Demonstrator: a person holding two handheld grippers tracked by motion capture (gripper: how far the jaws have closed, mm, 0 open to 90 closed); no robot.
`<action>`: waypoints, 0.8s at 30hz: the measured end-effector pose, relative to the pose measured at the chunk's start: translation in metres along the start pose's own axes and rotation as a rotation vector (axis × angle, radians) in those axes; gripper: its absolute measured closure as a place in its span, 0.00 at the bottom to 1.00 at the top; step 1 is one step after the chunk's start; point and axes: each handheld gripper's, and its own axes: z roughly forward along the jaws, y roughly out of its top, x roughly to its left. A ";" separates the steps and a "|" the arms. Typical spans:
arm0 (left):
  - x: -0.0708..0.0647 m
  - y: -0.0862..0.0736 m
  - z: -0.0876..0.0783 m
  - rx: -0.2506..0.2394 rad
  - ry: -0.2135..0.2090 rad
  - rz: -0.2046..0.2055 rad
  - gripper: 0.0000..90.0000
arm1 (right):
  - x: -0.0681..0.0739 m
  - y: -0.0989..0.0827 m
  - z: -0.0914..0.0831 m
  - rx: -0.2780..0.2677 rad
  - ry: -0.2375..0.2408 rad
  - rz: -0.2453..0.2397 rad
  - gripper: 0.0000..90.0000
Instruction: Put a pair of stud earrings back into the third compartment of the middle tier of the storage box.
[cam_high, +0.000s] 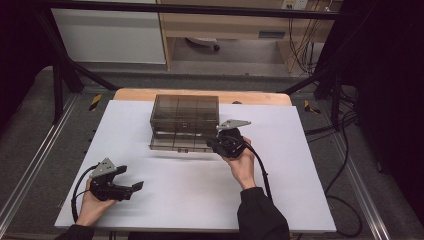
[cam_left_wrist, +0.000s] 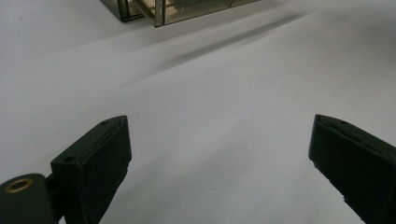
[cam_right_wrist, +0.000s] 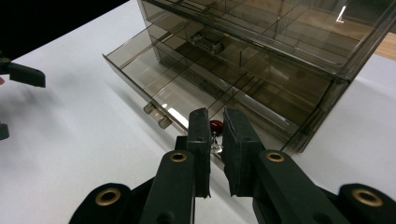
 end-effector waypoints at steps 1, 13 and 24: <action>0.000 0.000 0.000 -0.002 0.000 0.000 0.06 | 0.000 0.000 0.002 0.006 -0.001 0.005 0.91; 0.000 0.000 0.000 0.002 0.000 0.002 0.06 | -0.010 -0.002 0.031 0.023 -0.018 0.027 0.91; 0.000 0.000 0.000 0.000 -0.001 0.001 0.06 | -0.015 -0.008 0.048 0.035 -0.034 0.038 0.91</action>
